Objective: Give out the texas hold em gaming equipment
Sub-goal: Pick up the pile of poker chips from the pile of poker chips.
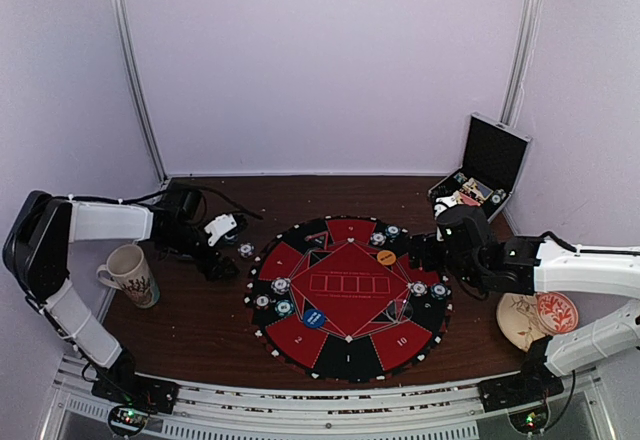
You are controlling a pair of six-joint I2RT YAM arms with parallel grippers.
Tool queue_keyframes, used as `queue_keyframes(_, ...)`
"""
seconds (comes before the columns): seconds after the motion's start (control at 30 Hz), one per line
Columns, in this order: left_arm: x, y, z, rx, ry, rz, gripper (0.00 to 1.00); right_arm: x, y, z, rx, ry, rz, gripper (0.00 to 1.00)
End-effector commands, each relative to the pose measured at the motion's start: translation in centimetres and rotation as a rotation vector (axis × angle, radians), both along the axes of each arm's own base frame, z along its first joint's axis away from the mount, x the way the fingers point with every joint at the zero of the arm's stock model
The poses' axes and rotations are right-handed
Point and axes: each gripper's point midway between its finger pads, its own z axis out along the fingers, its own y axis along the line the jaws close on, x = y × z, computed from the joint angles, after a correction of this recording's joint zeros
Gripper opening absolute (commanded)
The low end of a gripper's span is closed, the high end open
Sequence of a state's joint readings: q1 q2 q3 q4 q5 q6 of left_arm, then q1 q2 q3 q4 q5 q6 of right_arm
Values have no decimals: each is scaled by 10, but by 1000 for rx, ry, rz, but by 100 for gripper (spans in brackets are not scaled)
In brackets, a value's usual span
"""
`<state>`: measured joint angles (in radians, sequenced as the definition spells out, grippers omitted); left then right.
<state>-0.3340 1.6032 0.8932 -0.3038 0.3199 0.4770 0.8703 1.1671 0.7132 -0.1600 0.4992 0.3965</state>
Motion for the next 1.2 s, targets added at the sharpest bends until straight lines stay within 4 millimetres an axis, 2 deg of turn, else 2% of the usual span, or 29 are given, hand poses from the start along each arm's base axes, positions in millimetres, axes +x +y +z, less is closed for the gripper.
queue_keyframes(0.0, 21, 3, 7, -11, -43, 39, 91, 0, -3, -2, -12, -8, -13, 96)
queue_keyframes(0.17, 24, 6, 1, -7, -25, 46, 87, -1, -3, -2, -12, -8, -11, 96)
queue_keyframes(0.43, 24, 7, -6, -6, 2, 39, 75, -1, -3, -1, -11, -8, -10, 96)
queue_keyframes(0.83, 18, 9, -15, 10, 35, 26, 67, -1, -3, -1, -9, -9, -10, 96)
queue_keyframes(1.17, 21, 12, -15, 23, 27, 39, 51, -1, -3, -1, -9, -9, -10, 96)
